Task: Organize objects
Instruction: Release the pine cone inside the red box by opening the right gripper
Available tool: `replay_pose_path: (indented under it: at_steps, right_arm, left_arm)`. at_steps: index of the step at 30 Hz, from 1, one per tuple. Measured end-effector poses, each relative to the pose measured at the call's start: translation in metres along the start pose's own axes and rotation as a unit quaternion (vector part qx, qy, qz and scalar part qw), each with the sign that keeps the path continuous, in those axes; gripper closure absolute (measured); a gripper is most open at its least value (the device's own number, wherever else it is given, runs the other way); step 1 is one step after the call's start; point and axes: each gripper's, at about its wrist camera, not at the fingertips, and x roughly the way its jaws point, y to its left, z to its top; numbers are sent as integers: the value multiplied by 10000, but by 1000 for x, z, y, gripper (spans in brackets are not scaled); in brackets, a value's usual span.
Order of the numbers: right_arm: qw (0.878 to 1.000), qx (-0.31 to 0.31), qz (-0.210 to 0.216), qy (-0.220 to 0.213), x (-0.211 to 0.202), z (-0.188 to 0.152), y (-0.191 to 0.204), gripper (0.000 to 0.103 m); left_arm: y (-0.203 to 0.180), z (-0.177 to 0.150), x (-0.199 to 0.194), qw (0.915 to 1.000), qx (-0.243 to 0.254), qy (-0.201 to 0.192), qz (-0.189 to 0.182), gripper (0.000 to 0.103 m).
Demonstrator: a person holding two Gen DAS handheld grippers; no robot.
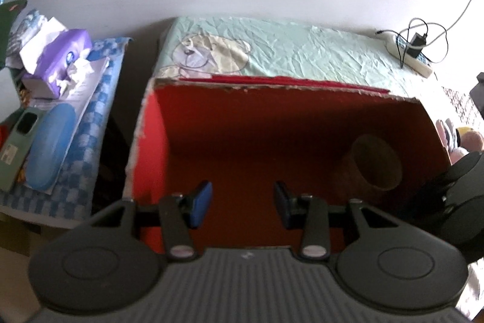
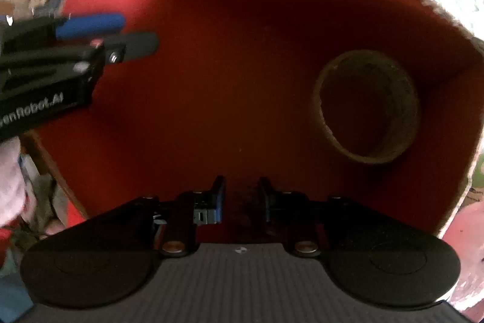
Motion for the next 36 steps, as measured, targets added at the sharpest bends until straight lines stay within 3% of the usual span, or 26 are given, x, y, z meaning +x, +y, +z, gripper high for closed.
replay_pose_path:
  at_steps: [4,8,10,16,20,23,28,33,36]
  right_arm:
    - [9991,-208,-332,144,4,3,4,75]
    - [9894,-783,-1210,189,11,-2,13,75]
    - [9852,-923,-1443,114,11,-5,14,76]
    - [9963,-451,-584,-438,-4,-3,11,76]
    - [9990,-308,-171,-263,6,-2,12,76]
    - [9992,-268,-250,-145,14,-2,11,76]
    - [9953,-383,-891,-40,25,1,9,78]
    - [9919,-443,-1140,-337,24,2,15,73]
    - [9928,-244,-1023,-577,21,0,12,73]
  left_arm:
    - [-12,-1,8,9994,253,148,163,62]
    - [-20,-3,14,9987,411,226,193,60]
    - [-22,-3,17,9984,456,255,237,58]
    - [-25,-3,22,9975,490,358,351,56]
    - [-25,-3,20,9969,520,330,494,54]
    - [-24,-4,20,9966,528,357,524,54]
    - [-26,-5,18,9962,550,363,569,54]
    - [-31,-6,16,9955,615,365,628,54]
    - [-34,-7,13,9951,646,370,658,54]
